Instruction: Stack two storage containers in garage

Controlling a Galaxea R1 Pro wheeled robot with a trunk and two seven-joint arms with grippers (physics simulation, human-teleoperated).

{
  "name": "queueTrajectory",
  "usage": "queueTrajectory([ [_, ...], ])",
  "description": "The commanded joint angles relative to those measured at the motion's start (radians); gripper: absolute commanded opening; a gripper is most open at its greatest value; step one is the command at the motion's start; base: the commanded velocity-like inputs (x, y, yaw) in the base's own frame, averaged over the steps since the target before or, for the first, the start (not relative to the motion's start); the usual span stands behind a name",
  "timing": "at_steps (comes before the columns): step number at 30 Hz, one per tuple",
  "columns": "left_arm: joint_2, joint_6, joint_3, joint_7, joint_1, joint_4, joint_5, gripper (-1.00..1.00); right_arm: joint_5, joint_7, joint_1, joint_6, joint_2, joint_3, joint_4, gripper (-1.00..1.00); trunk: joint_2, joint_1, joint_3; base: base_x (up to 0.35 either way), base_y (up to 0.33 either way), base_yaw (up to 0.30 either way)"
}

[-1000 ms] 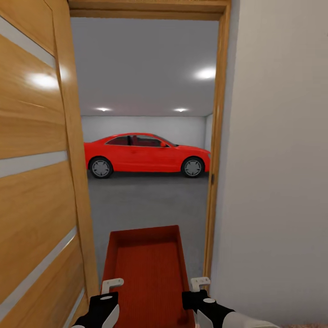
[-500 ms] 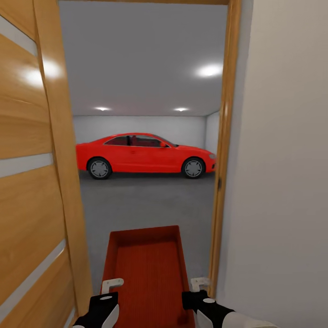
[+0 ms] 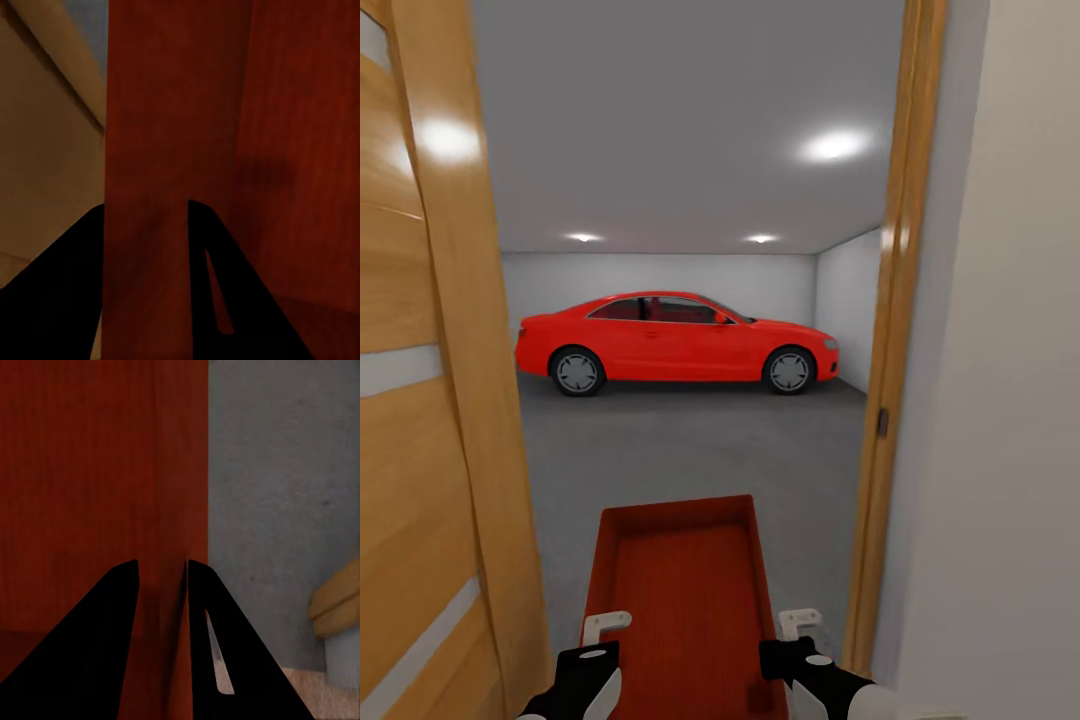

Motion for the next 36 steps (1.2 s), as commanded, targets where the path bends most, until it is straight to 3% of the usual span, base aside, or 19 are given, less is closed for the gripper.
queueTrajectory([
  [1, -0.001, 0.003, -0.004, -0.02, 0.0, 0.001, 0.039, -1.0, 0.021, 0.028, -0.002, -0.007, 0.001, -0.041, -0.063, -1.0, -0.001, 0.001, -0.001, 0.341, 0.105, 0.0],
  [14, -0.002, 0.003, -0.004, -0.02, 0.001, 0.002, 0.039, -1.0, 0.021, 0.028, -0.002, -0.007, 0.001, -0.041, -0.063, -1.0, -0.001, 0.001, -0.001, 0.338, 0.032, 0.0],
  [30, -0.003, 0.001, -0.004, -0.02, 0.001, 0.001, 0.039, -1.0, 0.021, 0.028, -0.001, -0.008, 0.001, -0.041, -0.063, -1.0, -0.001, 0.001, -0.001, 0.025, 0.0, 0.0],
  [36, -0.003, 0.001, -0.004, -0.02, 0.001, 0.001, 0.039, -1.0, 0.021, 0.028, -0.001, -0.007, 0.001, -0.041, -0.063, -1.0, -0.001, 0.001, -0.001, 0.261, 0.0, 0.0],
])
